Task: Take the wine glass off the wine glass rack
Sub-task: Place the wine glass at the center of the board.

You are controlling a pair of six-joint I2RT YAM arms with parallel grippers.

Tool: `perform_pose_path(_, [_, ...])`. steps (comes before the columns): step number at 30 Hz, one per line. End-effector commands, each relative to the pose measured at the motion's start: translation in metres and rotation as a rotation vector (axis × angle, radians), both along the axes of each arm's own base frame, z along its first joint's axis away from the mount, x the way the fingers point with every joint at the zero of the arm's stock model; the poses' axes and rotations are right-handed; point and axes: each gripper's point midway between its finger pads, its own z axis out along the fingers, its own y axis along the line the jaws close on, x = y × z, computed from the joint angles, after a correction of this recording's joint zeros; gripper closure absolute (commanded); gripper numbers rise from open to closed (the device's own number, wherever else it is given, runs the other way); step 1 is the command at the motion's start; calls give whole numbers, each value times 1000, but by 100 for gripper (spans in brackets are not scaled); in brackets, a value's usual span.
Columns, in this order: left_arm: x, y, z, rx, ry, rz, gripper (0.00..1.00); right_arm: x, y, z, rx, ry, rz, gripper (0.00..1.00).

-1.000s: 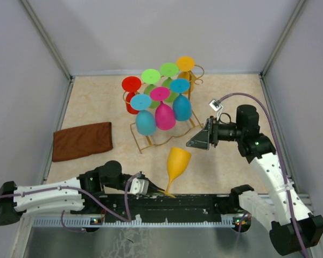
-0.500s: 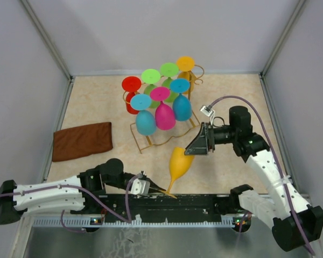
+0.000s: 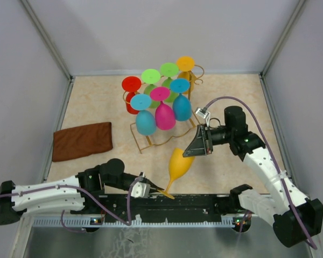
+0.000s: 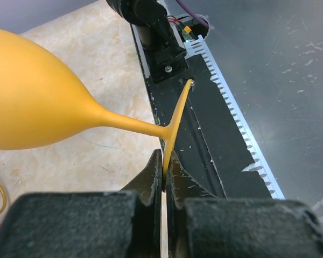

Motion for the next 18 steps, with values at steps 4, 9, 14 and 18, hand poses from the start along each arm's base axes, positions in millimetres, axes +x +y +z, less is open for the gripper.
perform_pose_path(4, [18,-3,6,9,-21,83,100,-17,2,16,36,-32,66,97])
perform_pose_path(9, [24,-6,4,3,-25,113,99,-16,1,14,12,-77,41,100])
perform_pose_path(14, [22,-5,6,-7,-7,111,86,-5,0,14,-45,-131,-49,100])
perform_pose_path(18, [18,-5,5,-4,15,100,76,-6,-2,18,-43,-144,-62,100])
